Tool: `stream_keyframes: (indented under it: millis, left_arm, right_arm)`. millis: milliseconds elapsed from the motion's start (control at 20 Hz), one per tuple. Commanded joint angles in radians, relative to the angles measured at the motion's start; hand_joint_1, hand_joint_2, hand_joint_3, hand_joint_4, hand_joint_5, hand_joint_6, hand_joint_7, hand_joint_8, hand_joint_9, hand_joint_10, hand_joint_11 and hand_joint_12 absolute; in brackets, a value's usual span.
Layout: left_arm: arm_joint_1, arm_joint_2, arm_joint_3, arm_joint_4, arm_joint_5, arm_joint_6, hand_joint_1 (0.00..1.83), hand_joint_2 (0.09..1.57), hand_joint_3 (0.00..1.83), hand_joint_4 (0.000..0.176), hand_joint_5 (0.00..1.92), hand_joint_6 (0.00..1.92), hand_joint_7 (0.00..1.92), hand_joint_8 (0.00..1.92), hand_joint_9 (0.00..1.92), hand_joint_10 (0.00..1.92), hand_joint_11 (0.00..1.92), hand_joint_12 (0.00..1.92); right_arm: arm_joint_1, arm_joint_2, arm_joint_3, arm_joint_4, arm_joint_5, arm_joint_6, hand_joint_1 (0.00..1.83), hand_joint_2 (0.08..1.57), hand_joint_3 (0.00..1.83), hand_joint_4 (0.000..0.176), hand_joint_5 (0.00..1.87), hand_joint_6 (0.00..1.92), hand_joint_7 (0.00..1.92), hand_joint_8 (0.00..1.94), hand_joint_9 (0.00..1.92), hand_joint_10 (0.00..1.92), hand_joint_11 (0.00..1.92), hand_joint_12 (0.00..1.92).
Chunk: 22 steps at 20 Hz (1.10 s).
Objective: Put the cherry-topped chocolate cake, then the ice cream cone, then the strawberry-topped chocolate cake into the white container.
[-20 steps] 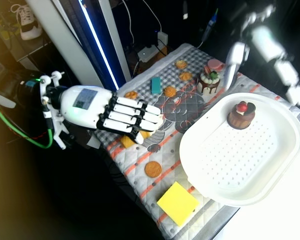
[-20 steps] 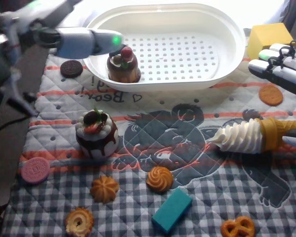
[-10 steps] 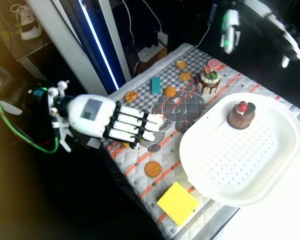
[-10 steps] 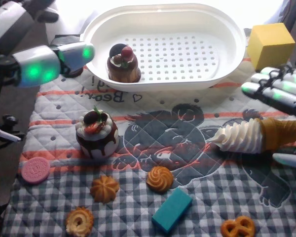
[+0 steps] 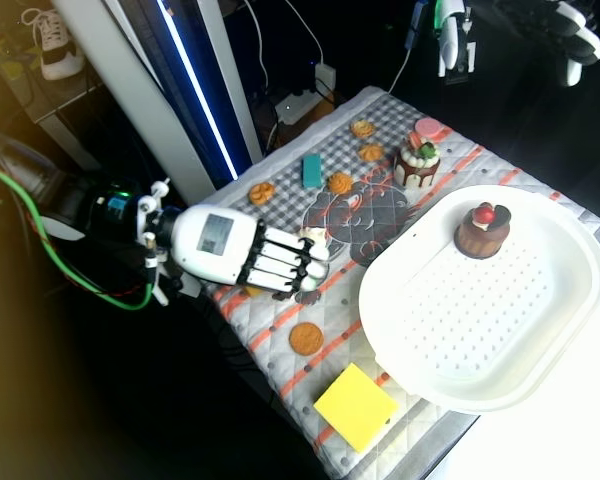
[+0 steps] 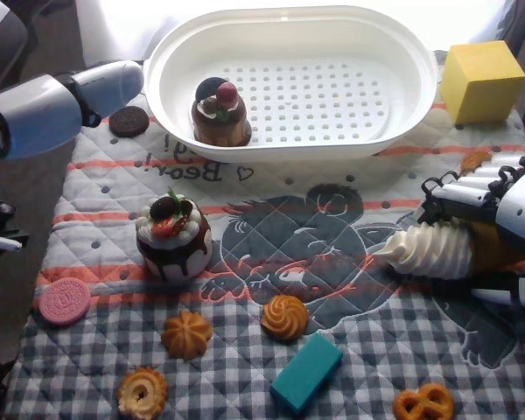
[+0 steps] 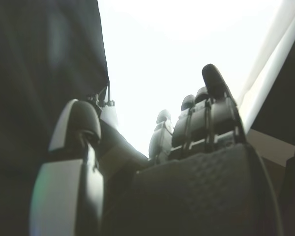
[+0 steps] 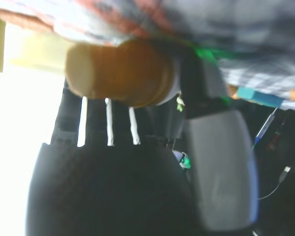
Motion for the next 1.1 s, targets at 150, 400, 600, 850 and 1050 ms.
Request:
stream_keyframes:
  millis: [150, 400, 600, 850, 1050]
  left_arm:
    - [0.012, 0.023, -0.003, 0.004, -0.136, -0.006, 0.72, 1.19, 0.0, 0.146, 0.02, 0.0, 0.0, 0.0, 0.0, 0.0, 0.0, 0.41]
    - [0.044, 0.025, -0.011, -0.002, -0.141, -0.006, 0.76, 1.18, 0.0, 0.125, 0.0, 0.0, 0.0, 0.0, 0.0, 0.0, 0.0, 0.42]
    - [0.066, 0.03, -0.023, 0.004, -0.148, -0.006, 0.78, 1.18, 0.0, 0.095, 0.02, 0.0, 0.0, 0.0, 0.0, 0.0, 0.0, 0.51]
    - [0.086, 0.028, -0.027, 0.006, -0.147, -0.006, 0.78, 1.19, 0.0, 0.106, 0.03, 0.0, 0.0, 0.0, 0.0, 0.0, 0.0, 0.24]
    - [0.094, 0.021, -0.027, 0.009, -0.145, -0.006, 0.77, 1.19, 0.0, 0.103, 0.0, 0.0, 0.0, 0.0, 0.0, 0.0, 0.0, 0.5]
  right_arm:
    - [0.034, 0.027, -0.009, -0.018, 0.111, -0.001, 1.16, 1.33, 0.01, 0.0, 0.55, 1.4, 0.68, 1.77, 1.03, 1.92, 1.12, 1.92]
    - [0.072, 0.08, -0.032, -0.026, 0.224, -0.002, 1.16, 1.32, 0.0, 0.0, 0.57, 1.35, 0.7, 1.77, 0.84, 1.92, 0.93, 1.92]
    - [0.141, 0.072, -0.005, -0.026, 0.227, -0.007, 1.13, 1.32, 0.0, 0.0, 0.61, 1.4, 0.67, 1.68, 0.59, 1.71, 0.6, 1.92]
    - [0.318, -0.001, 0.079, -0.016, 0.165, -0.068, 1.14, 1.32, 0.0, 0.0, 0.59, 1.4, 0.68, 1.72, 0.68, 1.82, 0.76, 1.92]
    - [0.47, -0.122, 0.188, 0.002, -0.029, -0.156, 1.12, 1.25, 0.0, 0.0, 0.74, 1.32, 0.78, 1.9, 0.95, 1.9, 1.12, 1.92]
